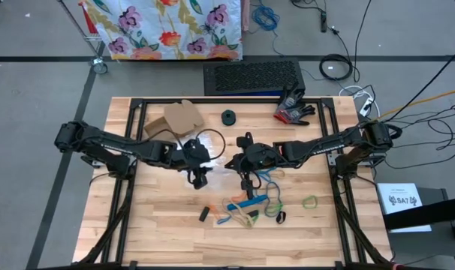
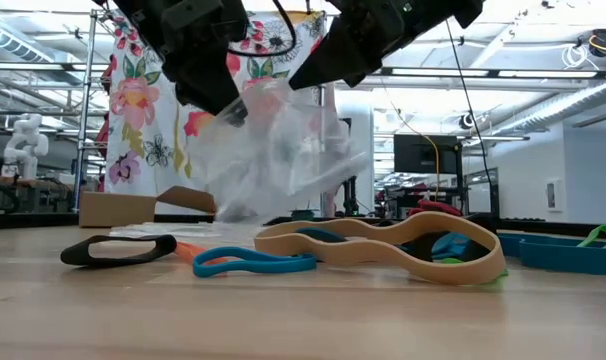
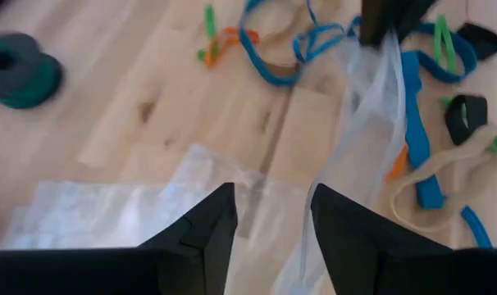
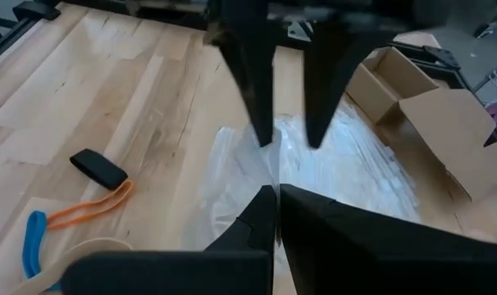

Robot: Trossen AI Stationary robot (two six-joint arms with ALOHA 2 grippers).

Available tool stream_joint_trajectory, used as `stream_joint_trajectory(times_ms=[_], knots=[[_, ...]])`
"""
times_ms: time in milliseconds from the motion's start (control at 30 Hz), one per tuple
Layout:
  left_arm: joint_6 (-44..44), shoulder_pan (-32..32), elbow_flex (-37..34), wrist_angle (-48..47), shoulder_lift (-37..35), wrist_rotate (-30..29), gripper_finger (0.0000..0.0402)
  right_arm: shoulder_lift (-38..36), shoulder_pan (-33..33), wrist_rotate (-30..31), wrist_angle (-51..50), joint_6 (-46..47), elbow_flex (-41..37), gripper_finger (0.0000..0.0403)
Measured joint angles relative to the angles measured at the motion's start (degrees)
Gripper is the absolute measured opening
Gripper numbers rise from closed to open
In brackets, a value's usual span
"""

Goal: Sort rubber bands
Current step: Open the transparent zip bag

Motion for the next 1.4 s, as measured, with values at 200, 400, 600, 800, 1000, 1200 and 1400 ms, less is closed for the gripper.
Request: stream_joint_trajectory(times_ms=[200,400,600,800,1000,1200,1400], knots=[[0.0,0.0,0.0,1.7,2.1,3.7,0.0105,0.0,0.0,0.0,-0.7,0.2,0.0,0.0002],[0.0,0.0,0.0,4.7,2.2,5.3,0.0022,0.0,0.0,0.0,-4.0,1.9,0.0,0.0002],[-1.5,0.2,0.0,3.9,2.2,4.5,0.0005,0.0,-0.1,0.1,-4.9,1.4,0.0,0.0002],[-4.5,1.5,0.1,1.2,2.2,2.9,0.0003,-0.1,-0.9,0.7,-4.7,-1.5,0.9,0.0002],[-5.0,4.2,0.3,-0.9,2.2,2.4,0.0002,-0.2,-1.9,1.0,-5.0,-5.1,2.3,0.0007],[-6.0,6.4,4.5,-10.6,2.2,-2.4,0.0001,-0.3,-4.1,1.6,-4.9,-6.7,2.4,0.0063],[-5.0,6.6,7.9,-10.8,2.2,-2.4,0.0001,1.0,-4.8,1.7,0.1,-14.6,2.4,0.0125]])
